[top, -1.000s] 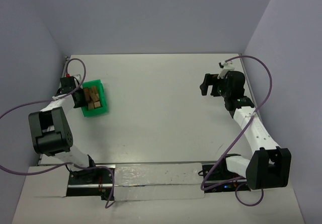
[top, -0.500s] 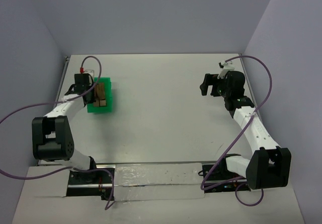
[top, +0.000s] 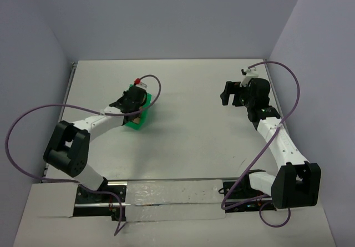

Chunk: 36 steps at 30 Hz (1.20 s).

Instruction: Build the wood block tower

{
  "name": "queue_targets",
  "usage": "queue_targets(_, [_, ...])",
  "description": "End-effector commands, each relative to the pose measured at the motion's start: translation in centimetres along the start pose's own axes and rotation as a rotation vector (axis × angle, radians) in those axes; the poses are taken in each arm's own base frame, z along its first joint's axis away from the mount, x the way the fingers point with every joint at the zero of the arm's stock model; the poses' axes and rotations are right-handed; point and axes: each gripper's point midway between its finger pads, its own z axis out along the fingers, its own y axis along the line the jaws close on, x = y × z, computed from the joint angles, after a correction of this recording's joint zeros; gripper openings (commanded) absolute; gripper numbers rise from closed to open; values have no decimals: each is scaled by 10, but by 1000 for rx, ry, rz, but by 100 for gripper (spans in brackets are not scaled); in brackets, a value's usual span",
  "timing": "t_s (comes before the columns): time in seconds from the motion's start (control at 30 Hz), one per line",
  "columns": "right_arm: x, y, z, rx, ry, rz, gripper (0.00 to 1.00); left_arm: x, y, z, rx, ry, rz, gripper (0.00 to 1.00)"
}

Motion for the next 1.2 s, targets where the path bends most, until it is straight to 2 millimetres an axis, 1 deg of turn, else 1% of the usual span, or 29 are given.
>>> queue_targets(0.0, [-23, 3, -2, -2, -56, -21, 100, -54, 16, -20, -200, -141, 29, 0])
queue_targets(0.07, [-22, 3, -1, -1, -54, -21, 100, -56, 3, -24, -230, -154, 85, 0])
queue_targets(0.1, [-22, 3, -1, 0, -53, -21, 100, -59, 0, -27, -240, -165, 90, 0])
queue_targets(0.17, [-23, 2, -2, 5, -57, -22, 100, -62, -13, -32, -267, -178, 170, 0])
queue_targets(0.27, [-24, 0, -3, 13, -61, -22, 100, -66, -29, -39, -292, -205, 223, 0])
queue_targets(0.4, [-24, 0, -4, 16, -66, -24, 100, -71, -44, -51, -323, -244, 291, 0])
queue_targets(0.47, [-26, 0, -5, 17, -71, -25, 100, -73, -47, -53, -347, -255, 317, 0])
queue_targets(0.73, [-27, -1, -5, 18, -72, -23, 100, -67, -76, -69, -396, -300, 466, 0])
queue_targets(0.8, [-26, -2, -5, 18, -71, -24, 100, -69, -81, -76, -422, -338, 501, 0])
queue_targets(0.83, [-26, -2, -5, 18, -69, -24, 100, -67, -86, -75, -434, -342, 530, 0])
queue_targets(0.9, [-26, -2, -5, 21, -71, -24, 100, -61, -94, -79, -465, -361, 582, 0])
queue_targets(0.97, [-28, -3, -6, 24, -77, -24, 100, -60, -96, -83, -499, -366, 656, 0])
queue_targets(1.0, [-27, -3, -7, 25, -76, -23, 100, -60, -99, -84, -514, -395, 619, 0])
queue_targets(1.03, [-28, -4, -7, 28, -81, -22, 100, -59, -101, -87, -528, -405, 635, 0])
queue_targets(1.07, [-28, -3, -8, 26, -82, -24, 100, -53, -109, -86, -555, -393, 759, 0])
queue_targets(1.1, [-28, -4, -8, 26, -81, -23, 100, -59, -105, -97, -593, -427, 753, 0])
queue_targets(1.17, [-28, -4, -8, 23, -81, -22, 100, -55, -113, -99, -626, -454, 764, 0])
